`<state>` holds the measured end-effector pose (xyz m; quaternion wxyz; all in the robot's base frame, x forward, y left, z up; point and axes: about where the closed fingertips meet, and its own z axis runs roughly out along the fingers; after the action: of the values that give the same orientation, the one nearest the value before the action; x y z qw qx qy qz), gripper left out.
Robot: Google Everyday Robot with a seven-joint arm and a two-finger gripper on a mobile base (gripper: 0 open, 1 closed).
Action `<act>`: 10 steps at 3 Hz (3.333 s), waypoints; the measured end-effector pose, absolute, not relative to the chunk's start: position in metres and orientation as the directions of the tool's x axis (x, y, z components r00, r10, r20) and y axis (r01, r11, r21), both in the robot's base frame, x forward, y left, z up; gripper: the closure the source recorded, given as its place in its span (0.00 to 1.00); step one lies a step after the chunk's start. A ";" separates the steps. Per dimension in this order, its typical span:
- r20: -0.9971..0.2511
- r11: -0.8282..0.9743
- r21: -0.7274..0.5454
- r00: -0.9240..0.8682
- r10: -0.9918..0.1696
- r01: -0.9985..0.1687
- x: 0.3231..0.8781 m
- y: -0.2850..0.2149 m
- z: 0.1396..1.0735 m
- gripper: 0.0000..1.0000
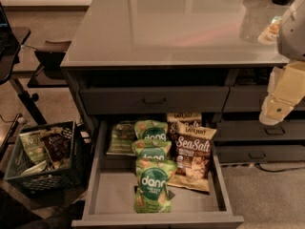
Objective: Pick brown chip bag from middle drawer and place on counter
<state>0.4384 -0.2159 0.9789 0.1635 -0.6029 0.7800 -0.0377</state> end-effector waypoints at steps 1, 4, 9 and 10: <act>-0.211 0.272 -0.251 -0.222 -0.952 -0.929 0.441 -0.215 0.972 0.00; -0.329 0.261 -0.214 -0.182 -0.927 -0.941 0.490 -0.199 0.822 0.00; -0.363 0.256 -0.187 -0.175 -0.915 -0.948 0.529 -0.206 0.656 0.00; -0.408 0.195 -0.226 -0.089 -0.909 -0.954 0.562 -0.217 0.578 0.00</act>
Offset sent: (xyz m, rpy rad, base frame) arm 0.0332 0.0201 -0.1138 0.0334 0.0923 -0.0281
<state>0.5622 -0.2173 0.5777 0.2352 -0.6325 0.7364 0.0486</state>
